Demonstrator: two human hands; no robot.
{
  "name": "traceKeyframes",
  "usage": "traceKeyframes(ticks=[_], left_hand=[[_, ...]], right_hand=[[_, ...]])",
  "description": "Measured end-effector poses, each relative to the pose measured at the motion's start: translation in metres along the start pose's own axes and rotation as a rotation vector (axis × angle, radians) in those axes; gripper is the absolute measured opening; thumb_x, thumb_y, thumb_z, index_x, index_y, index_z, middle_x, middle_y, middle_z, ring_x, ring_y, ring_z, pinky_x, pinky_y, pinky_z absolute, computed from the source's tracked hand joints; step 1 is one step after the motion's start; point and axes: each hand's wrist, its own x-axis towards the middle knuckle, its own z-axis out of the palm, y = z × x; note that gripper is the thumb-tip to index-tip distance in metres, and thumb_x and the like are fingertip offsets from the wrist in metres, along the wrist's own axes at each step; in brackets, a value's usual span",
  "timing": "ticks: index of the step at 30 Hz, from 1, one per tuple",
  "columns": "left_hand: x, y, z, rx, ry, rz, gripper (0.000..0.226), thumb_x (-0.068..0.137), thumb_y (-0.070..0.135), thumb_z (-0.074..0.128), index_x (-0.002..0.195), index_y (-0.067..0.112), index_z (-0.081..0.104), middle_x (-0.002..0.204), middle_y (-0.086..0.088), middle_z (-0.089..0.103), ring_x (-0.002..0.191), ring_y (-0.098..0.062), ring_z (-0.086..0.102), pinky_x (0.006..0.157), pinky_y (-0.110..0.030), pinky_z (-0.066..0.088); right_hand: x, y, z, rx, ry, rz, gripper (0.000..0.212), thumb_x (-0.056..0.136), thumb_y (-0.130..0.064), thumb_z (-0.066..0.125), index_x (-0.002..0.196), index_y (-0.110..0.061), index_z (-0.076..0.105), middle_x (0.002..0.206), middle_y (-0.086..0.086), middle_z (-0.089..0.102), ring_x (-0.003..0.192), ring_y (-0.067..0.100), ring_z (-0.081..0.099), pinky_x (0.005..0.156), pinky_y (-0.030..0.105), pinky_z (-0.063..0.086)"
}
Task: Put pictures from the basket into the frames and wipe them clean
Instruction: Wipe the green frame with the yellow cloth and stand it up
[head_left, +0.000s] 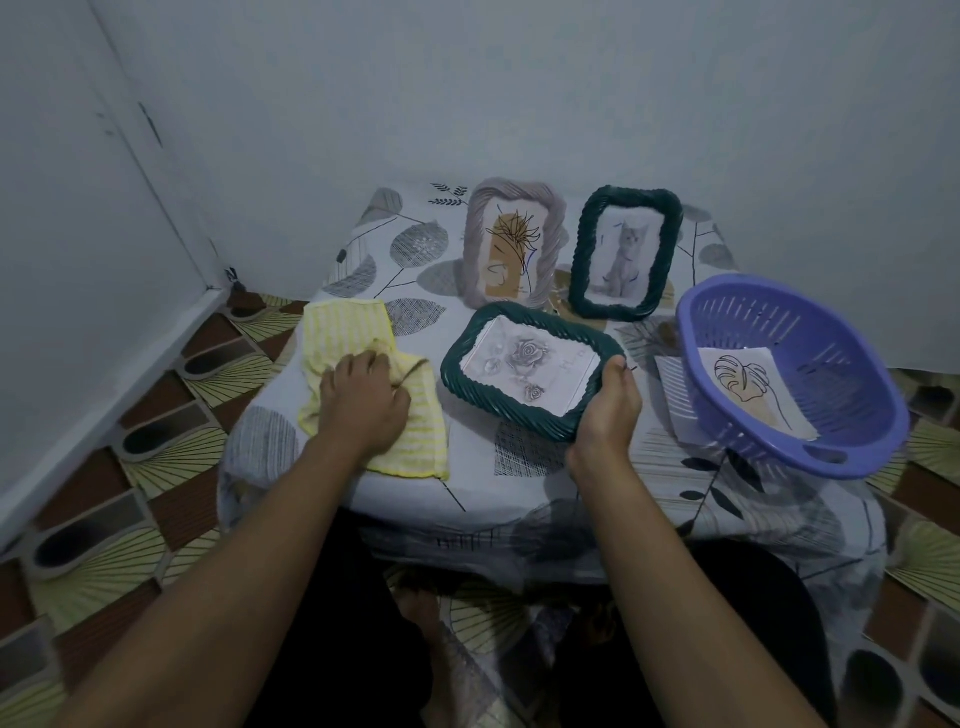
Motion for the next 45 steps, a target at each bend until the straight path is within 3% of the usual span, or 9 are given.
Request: traceKeyframes(ticks=[7, 18, 22, 25, 27, 31, 37, 42, 45], left_hand=[[-0.011, 0.029, -0.010, -0.118, 0.144, 0.364, 0.080, 0.080, 0.031, 0.053, 0.155, 0.018, 0.027, 0.161, -0.010, 0.024, 0.152, -0.035, 0.005, 0.120, -0.054, 0.004], [-0.013, 0.056, -0.018, -0.363, 0.284, 0.606, 0.028, 0.083, 0.003, 0.063, 0.109, 0.007, 0.071, 0.106, -0.011, 0.074, 0.110, -0.030, 0.067, 0.114, -0.054, 0.028], [-0.021, 0.068, -0.033, -0.426, 0.193, 0.583, 0.021, 0.088, 0.017, 0.063, 0.107, 0.012, 0.070, 0.083, -0.009, 0.073, 0.075, -0.036, 0.068, 0.080, -0.029, 0.051], [-0.020, 0.077, -0.041, -0.512, 0.078, 0.481, 0.009, 0.095, 0.027, 0.063, 0.102, 0.022, 0.066, 0.076, 0.012, 0.066, 0.069, -0.007, 0.062, 0.057, -0.017, 0.036], [-0.018, 0.080, -0.042, -0.604, -0.034, 0.422, 0.009, 0.094, 0.029, 0.066, 0.102, 0.030, 0.061, 0.081, 0.016, 0.065, 0.074, 0.002, 0.062, 0.064, -0.019, 0.046], [-0.020, 0.082, -0.036, -1.028, -0.266, 0.212, 0.024, 0.091, 0.030, 0.070, 0.110, 0.015, 0.064, 0.099, -0.006, 0.074, 0.093, -0.025, 0.072, 0.081, -0.043, 0.060], [-0.040, 0.093, -0.023, -1.498, -0.387, -0.123, 0.023, 0.094, 0.004, 0.062, 0.117, 0.002, 0.061, 0.093, -0.008, 0.076, 0.085, -0.022, 0.073, 0.067, -0.033, 0.061], [-0.041, 0.087, -0.010, -1.504, -0.309, -0.189, 0.039, 0.088, 0.006, 0.070, 0.122, 0.009, 0.050, 0.116, -0.016, 0.069, 0.106, -0.034, 0.068, 0.087, -0.051, 0.058], [-0.039, 0.080, -0.009, -1.228, -0.217, -0.112, 0.048, 0.084, 0.016, 0.079, 0.122, 0.011, 0.050, 0.117, -0.005, 0.065, 0.111, -0.028, 0.065, 0.093, -0.042, 0.056]], right_hand=[[0.000, -0.001, -0.002, 0.022, -0.048, 0.081, 0.034, 0.107, -0.031, 0.041, 0.123, -0.012, 0.064, 0.115, 0.010, 0.071, 0.104, 0.029, 0.069, 0.092, 0.048, 0.057], [0.012, -0.029, -0.026, 0.088, -0.202, 0.334, 0.047, 0.107, -0.040, 0.030, 0.128, -0.005, 0.055, 0.107, 0.019, 0.069, 0.095, 0.034, 0.067, 0.066, 0.046, 0.062], [0.023, -0.033, -0.037, -0.104, -0.209, 0.293, 0.053, 0.105, -0.052, 0.031, 0.140, -0.015, 0.045, 0.132, 0.009, 0.058, 0.116, 0.036, 0.060, 0.074, 0.046, 0.059], [0.027, -0.031, -0.040, -0.179, -0.208, 0.265, 0.054, 0.105, -0.052, 0.032, 0.146, -0.019, 0.040, 0.140, 0.005, 0.046, 0.130, 0.031, 0.047, 0.090, 0.046, 0.050], [0.025, -0.026, -0.041, -0.214, -0.238, 0.248, 0.050, 0.106, -0.048, 0.034, 0.146, -0.020, 0.040, 0.143, 0.005, 0.047, 0.127, 0.028, 0.050, 0.086, 0.041, 0.048], [0.022, -0.017, -0.040, -0.267, -0.308, 0.174, 0.042, 0.106, -0.030, 0.043, 0.146, -0.021, 0.034, 0.133, 0.002, 0.053, 0.125, 0.029, 0.052, 0.082, 0.036, 0.047], [0.009, -0.005, -0.034, -0.214, -0.428, 0.127, 0.040, 0.104, -0.014, 0.049, 0.141, -0.026, 0.040, 0.117, 0.004, 0.069, 0.100, 0.019, 0.068, 0.081, 0.038, 0.059], [0.009, 0.003, -0.029, -0.185, -0.430, 0.105, 0.040, 0.101, -0.002, 0.050, 0.140, -0.010, 0.046, 0.112, 0.010, 0.070, 0.094, 0.022, 0.070, 0.073, 0.033, 0.062], [0.010, 0.004, -0.030, -0.210, -0.438, 0.093, 0.040, 0.101, 0.000, 0.050, 0.138, -0.012, 0.047, 0.109, 0.008, 0.071, 0.094, 0.020, 0.070, 0.074, 0.033, 0.062]])
